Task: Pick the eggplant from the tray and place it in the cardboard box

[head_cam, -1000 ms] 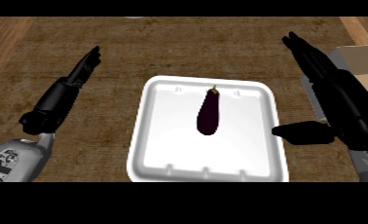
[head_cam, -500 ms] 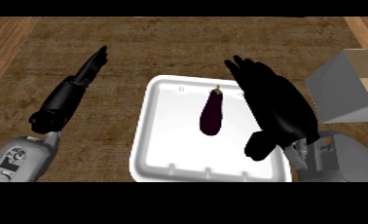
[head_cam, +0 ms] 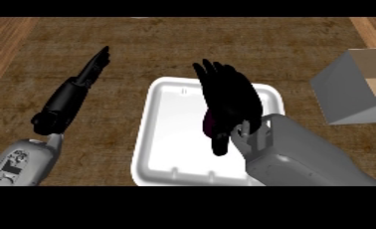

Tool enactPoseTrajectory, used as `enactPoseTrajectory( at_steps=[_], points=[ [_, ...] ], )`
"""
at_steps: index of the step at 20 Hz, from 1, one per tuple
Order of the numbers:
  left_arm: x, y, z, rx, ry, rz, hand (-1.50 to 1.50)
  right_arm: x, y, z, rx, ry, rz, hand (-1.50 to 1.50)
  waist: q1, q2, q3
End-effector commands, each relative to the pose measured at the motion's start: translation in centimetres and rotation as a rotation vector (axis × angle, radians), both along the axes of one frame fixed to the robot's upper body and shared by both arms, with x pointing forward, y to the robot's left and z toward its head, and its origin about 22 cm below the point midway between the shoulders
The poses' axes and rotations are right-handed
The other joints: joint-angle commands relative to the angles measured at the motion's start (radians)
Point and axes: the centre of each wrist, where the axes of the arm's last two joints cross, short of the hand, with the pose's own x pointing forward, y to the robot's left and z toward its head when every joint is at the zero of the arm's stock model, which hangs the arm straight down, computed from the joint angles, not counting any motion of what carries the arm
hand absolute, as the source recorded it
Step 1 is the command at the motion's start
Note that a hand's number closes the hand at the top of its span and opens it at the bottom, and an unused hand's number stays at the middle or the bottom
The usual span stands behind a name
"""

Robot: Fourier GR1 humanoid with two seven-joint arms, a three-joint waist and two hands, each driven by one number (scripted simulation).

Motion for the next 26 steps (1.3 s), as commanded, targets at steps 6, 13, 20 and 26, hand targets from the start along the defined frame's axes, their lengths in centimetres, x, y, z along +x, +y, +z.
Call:
enactPoseTrajectory(
  at_steps=[6, 13, 20, 26],
  points=[
    [-1.1, 1.3, -0.1, 0.006, -0.003, 0.017, 0.0, 0.1, 3.7, -3.1, -0.174, 0.082, -0.142, -1.5, -0.005, -0.001, 0.001],
    [0.0, -0.4, -1.2, -0.001, 0.001, 0.016, 0.0, 0.6, 4.4, -4.1, -0.184, 0.038, -0.168, -1.5, -0.018, 0.001, 0.001],
    [0.3, 1.9, 0.8, -0.012, 0.002, 0.007, 0.0, 2.3, 3.7, -5.6, -0.279, 0.078, -0.173, -1.5, -0.012, 0.0, 0.002],
    [0.7, 0.4, -1.4, 0.002, 0.012, 0.009, 0.0, 1.9, 4.3, -7.8, -0.26, 0.071, -0.197, -1.5, -0.018, 0.002, 0.002]
  ],
)
